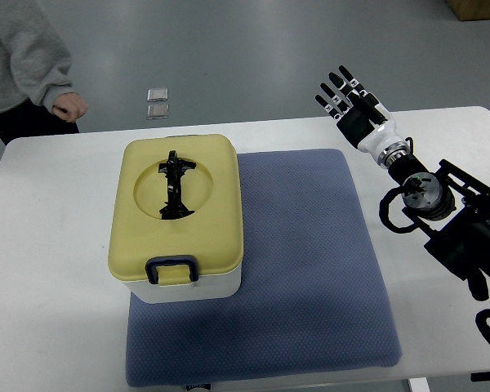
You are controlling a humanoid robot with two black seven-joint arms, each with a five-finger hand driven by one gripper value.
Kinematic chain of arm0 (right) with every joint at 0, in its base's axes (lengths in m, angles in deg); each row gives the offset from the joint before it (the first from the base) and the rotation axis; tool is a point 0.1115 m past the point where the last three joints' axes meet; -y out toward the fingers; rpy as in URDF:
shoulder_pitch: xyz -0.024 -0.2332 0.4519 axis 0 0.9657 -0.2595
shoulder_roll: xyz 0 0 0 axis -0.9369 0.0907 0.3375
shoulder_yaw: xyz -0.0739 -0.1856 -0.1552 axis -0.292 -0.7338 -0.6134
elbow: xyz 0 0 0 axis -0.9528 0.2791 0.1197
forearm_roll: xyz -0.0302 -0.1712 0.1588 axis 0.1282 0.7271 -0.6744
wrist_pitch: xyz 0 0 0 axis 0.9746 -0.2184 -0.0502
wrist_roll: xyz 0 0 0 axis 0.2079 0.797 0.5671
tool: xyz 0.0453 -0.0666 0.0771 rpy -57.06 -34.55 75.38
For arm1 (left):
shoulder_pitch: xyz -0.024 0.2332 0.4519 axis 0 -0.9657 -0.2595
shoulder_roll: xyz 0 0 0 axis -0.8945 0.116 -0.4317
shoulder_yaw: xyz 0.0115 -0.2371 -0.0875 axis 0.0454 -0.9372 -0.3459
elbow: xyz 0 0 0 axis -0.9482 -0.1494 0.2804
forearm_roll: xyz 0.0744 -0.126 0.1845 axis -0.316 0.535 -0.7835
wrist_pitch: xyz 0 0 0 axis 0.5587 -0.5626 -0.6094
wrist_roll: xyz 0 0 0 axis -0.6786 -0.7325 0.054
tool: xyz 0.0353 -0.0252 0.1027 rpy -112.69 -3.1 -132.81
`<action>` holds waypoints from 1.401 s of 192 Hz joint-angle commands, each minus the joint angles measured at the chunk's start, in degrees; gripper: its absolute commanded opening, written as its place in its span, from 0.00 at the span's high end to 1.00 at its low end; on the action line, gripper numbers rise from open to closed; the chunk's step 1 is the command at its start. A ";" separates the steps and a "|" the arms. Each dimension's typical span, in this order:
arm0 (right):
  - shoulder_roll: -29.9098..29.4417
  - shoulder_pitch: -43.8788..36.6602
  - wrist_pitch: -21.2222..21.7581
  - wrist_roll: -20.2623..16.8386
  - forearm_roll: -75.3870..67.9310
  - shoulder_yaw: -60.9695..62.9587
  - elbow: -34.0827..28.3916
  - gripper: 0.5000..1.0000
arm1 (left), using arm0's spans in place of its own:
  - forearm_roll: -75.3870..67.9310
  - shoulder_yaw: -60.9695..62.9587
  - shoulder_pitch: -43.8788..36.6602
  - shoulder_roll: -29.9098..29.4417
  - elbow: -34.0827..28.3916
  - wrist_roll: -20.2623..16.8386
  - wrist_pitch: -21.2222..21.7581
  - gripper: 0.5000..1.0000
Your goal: Open white storage box with right hand
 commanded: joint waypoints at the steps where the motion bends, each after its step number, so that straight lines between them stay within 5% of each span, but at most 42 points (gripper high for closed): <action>1: 0.00 -0.09 -0.03 -0.08 0.00 0.00 0.00 0.09 | 0.01 0.02 0.00 0.00 0.09 0.00 -0.01 0.00; 57: 1.05 -1.32 1.72 -0.70 5.28 -1.67 0.00 0.09 | 0.01 -0.07 0.00 0.00 0.00 0.00 0.08 0.00; 101: 4.22 -9.41 10.51 -5.18 29.62 -2.55 -0.09 0.09 | 0.01 0.02 0.00 0.00 0.09 0.00 -0.01 0.00; 124: 7.11 -17.04 18.62 -5.53 51.14 -6.06 -0.88 0.09 | 0.01 0.02 0.00 0.00 0.27 0.00 -0.01 0.00; 199: 10.02 -40.78 18.62 -5.71 79.10 -27.15 -21.70 0.09 | 0.00 0.02 0.00 0.00 0.62 0.00 -0.01 0.00; 269: 2.63 -43.51 18.62 -4.83 87.36 -30.23 -23.90 0.09 | 0.01 0.02 0.00 0.00 0.62 0.00 -0.01 0.00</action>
